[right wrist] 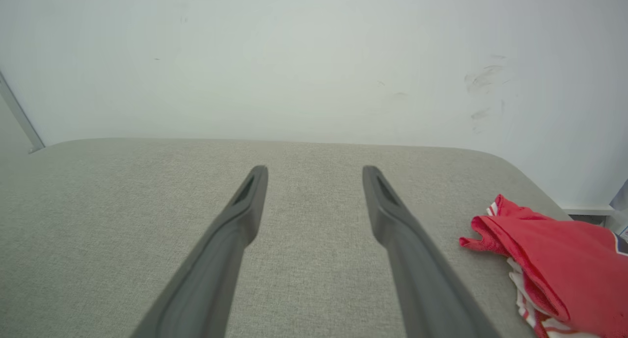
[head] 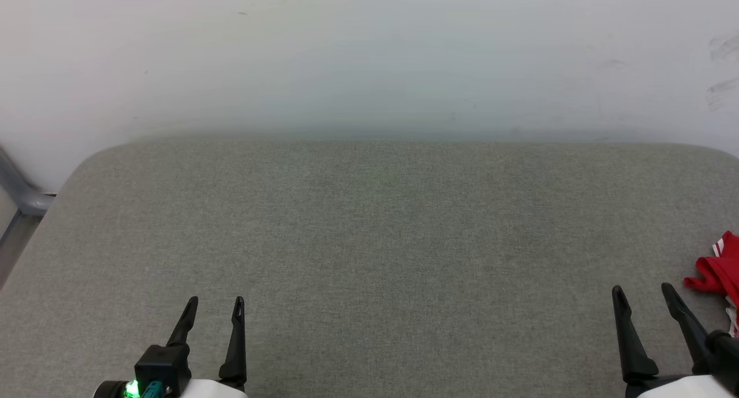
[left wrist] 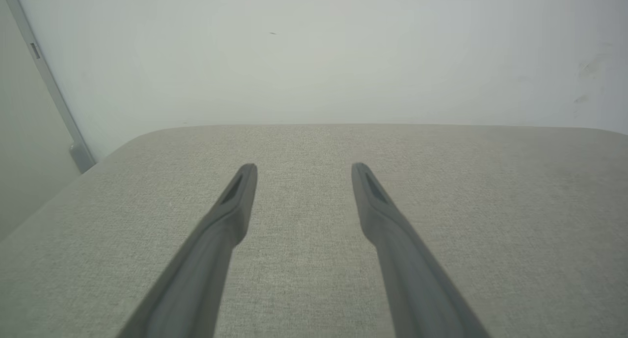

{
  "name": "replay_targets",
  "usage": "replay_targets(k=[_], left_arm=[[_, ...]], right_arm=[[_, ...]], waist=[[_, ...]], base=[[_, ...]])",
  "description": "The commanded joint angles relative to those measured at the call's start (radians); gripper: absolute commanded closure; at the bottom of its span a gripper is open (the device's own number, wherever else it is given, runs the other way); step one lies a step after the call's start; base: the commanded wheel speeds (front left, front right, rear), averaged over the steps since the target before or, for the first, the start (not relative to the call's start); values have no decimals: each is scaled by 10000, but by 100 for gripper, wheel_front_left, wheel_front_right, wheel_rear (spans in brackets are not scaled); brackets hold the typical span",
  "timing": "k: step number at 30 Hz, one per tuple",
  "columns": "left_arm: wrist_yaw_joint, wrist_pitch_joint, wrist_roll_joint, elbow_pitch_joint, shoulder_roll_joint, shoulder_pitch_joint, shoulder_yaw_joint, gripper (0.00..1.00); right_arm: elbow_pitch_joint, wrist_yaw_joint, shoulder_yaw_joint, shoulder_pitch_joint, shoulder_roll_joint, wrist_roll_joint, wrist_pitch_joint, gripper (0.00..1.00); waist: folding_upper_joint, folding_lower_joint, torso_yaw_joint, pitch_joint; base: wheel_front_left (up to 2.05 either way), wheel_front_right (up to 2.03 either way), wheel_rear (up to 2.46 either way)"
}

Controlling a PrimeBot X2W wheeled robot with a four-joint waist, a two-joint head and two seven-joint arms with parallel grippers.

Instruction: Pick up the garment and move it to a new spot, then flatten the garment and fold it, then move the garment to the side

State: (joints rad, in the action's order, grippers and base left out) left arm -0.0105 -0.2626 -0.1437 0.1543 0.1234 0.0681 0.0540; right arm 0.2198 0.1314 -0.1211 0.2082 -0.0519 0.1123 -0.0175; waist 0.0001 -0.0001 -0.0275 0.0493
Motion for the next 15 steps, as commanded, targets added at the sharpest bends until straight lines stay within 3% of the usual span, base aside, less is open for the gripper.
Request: replay_targets(k=[1, 15], left_arm=[[-83, -23, 108, -42, -34, 55, -38, 0], [-336, -24, 358, -99, -133, -154, -137, 0]], right_arm=[[91, -16, -34, 157, 28, 52, -55, 0], [-90, -16, 40, 27, 28, 175, 190, 0]], waist=[[-1, 1, 4, 15], [-1, 1, 9, -60]], base=[[0, 0, 0], [0, 0, 0]])
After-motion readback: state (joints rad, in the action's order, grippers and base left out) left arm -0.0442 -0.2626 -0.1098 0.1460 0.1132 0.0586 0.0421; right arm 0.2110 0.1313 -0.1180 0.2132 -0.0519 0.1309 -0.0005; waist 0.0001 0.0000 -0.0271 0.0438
